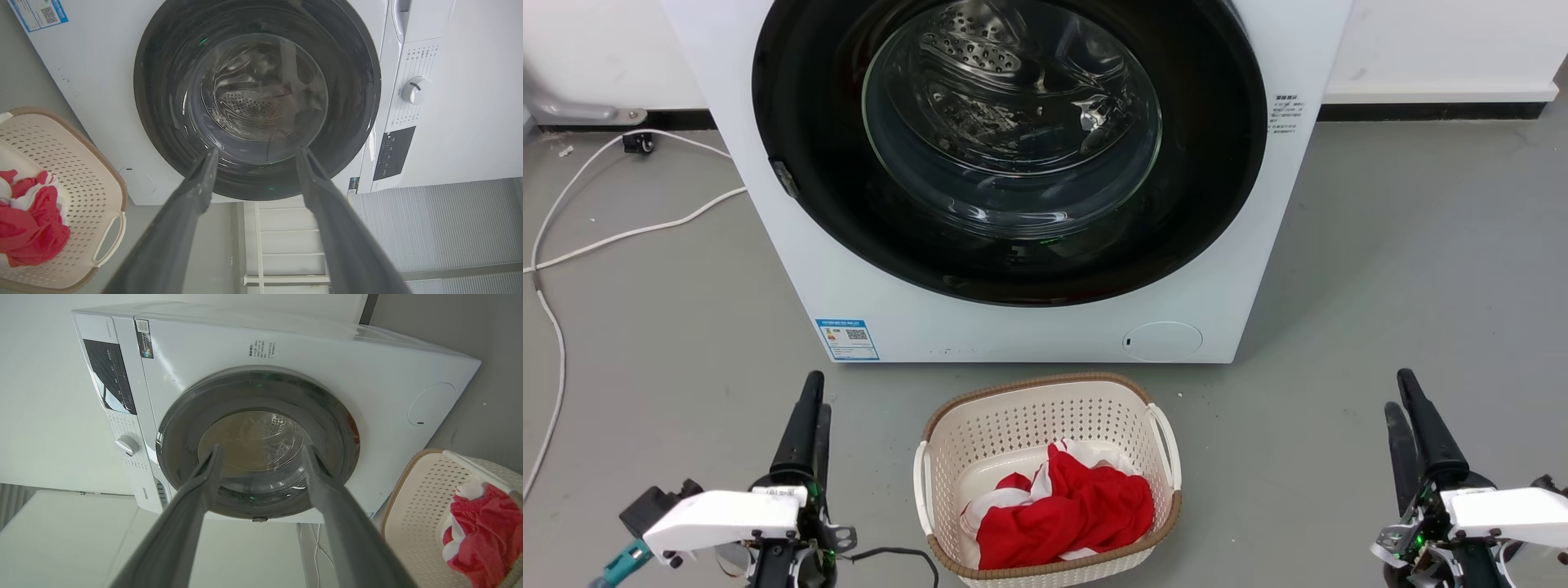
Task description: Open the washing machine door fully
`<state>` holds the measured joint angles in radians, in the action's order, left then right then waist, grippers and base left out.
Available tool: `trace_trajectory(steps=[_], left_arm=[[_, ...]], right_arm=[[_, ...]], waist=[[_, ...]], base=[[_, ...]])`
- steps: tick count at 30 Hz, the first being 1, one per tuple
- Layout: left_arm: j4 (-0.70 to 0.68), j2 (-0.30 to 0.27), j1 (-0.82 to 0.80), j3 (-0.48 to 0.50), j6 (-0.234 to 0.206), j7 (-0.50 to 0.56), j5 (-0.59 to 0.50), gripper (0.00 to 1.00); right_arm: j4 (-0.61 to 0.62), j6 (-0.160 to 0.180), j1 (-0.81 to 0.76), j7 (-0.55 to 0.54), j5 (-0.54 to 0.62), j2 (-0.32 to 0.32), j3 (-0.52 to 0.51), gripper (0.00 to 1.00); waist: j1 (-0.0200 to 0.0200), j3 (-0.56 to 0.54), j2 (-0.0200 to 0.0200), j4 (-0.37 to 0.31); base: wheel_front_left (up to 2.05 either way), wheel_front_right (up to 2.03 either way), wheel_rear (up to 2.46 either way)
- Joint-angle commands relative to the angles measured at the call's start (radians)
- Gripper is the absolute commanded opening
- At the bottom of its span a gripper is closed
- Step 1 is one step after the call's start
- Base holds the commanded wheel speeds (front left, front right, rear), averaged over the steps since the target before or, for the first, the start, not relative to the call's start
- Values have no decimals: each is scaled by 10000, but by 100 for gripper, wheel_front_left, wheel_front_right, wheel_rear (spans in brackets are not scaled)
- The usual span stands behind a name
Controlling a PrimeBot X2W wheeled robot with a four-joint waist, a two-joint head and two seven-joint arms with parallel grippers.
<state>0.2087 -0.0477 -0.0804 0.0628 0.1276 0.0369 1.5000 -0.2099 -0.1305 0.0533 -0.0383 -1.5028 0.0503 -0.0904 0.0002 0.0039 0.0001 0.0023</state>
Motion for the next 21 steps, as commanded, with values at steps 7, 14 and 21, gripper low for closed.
trace_trajectory(steps=[7,14,21], left_arm=[[-738,-26,-366,-54,14,-350,-1562,100],[-1071,-27,-359,-219,16,-628,-3009,100],[-1096,-29,-312,-446,19,-887,-4434,100]], right_arm=[[767,-2,65,347,2166,16,69,100],[1194,-2,-12,625,3979,15,208,100],[1394,-2,-141,886,5868,14,329,100]], waist=[[-1,-4,-1,5],[-1,-15,-1,13],[-1,-33,-1,29]], base=[[0,0,0],[0,0,0],[0,0,0]])
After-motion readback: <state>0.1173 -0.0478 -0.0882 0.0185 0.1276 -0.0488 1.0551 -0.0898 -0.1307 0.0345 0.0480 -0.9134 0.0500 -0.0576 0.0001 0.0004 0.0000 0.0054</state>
